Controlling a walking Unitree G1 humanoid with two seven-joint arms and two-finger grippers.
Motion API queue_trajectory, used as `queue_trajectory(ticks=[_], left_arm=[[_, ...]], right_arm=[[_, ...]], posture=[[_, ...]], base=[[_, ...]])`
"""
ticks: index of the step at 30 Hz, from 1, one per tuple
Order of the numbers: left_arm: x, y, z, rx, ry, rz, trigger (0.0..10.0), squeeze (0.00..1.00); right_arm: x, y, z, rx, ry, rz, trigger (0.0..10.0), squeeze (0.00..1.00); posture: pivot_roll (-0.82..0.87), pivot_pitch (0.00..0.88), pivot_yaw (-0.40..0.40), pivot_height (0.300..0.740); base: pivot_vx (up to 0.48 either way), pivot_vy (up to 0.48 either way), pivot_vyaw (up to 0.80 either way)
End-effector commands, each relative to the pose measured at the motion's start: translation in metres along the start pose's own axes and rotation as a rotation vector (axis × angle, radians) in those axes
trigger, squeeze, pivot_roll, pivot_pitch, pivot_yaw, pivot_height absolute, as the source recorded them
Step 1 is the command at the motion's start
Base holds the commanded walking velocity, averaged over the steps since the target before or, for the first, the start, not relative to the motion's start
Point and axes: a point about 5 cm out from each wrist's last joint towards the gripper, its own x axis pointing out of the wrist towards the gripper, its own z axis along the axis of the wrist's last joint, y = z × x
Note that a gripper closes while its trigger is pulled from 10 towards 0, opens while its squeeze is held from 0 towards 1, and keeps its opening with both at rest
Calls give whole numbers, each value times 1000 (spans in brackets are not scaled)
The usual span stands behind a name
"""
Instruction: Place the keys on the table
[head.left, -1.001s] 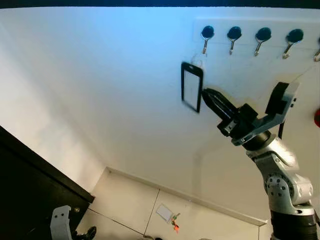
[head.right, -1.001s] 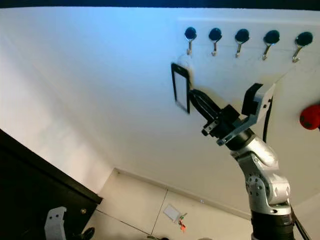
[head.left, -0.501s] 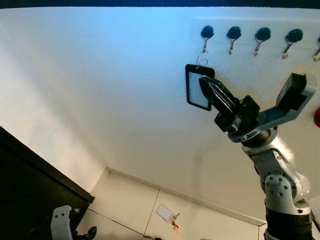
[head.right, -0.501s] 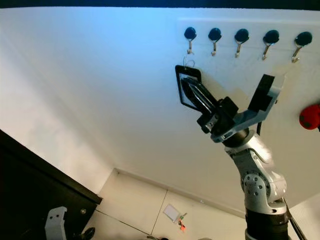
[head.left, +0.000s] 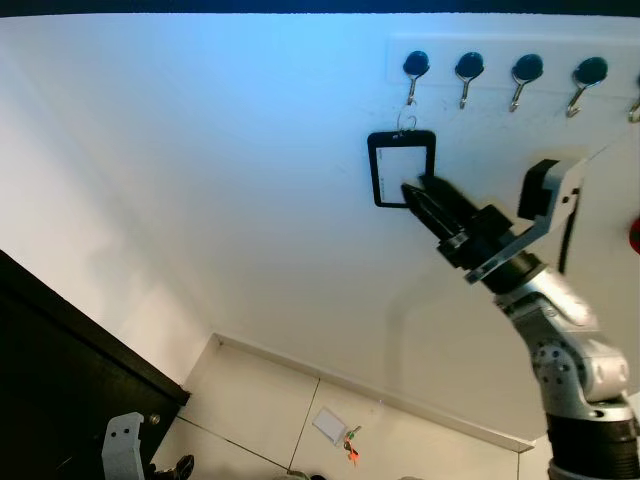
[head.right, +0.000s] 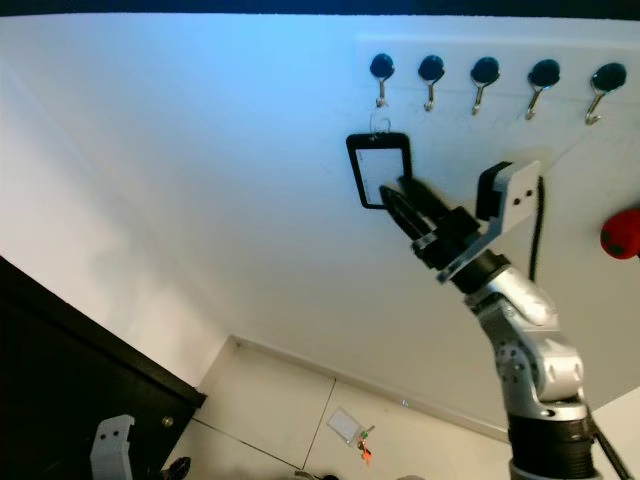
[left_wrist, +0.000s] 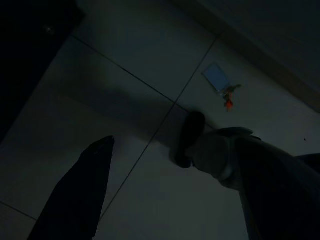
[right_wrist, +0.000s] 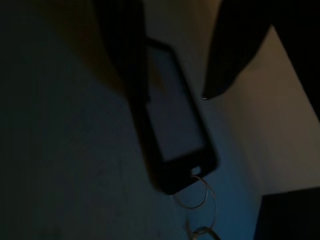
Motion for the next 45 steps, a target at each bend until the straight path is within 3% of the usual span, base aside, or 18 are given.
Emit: queue_trajectory(ticks=[1,8,14,18,21,22,23,24,25,26,45], left_arm=[[-2,-2,-11,-4,26,-2,10000,0],[-1,-3,-12,-1,31,-8,10000,0],[-1,-4,-12,7,36,-14,10000,0],[-1,-4,-12,12,38,-15,10000,0],[-2,-3,-12,16,43,-14,10000,0],[-2,-3,-13,19,45,-14,10000,0],[-2,-3,-13,20,46,-15,10000,0],[-2,-3,-12,22,45,-17,10000,0],[-2,-3,-12,22,45,-17,10000,0],[-1,-4,-12,22,43,-20,10000,0],[-1,-6,-15,23,47,-27,10000,0]], right_arm=[[-3,0,7,-28,-14,-3,10000,1000],[-11,6,5,-44,40,80,10000,1000],[-27,21,-5,31,106,222,10000,1000],[-35,17,-8,19,140,217,10000,1000],[-38,5,-5,-31,136,145,10000,1000],[-35,1,-3,-50,127,111,10000,902],[-31,-2,-2,-63,122,90,10000,678],[-28,-4,-2,-72,118,77,10000,290],[-28,-4,-2,-72,118,77,10000,290],[-26,-4,-2,-71,113,78,10000,0],[-1,4,-5,-41,59,87,10000,0]], posture=[[-124,130,129,740],[-135,128,130,740],[-133,123,128,740],[-125,116,127,740],[-133,113,131,740],[-133,113,131,740],[-133,113,131,740],[-132,109,132,740],[-132,109,132,740],[-130,108,131,740],[-129,118,130,740]], base=[[0,0,0],[0,0,0],[0,0,0],[0,0,0],[0,0,0],[0,0,0],[0,0,0],[0,0,0],[0,0,0],[0,0,0],[0,0,0]])
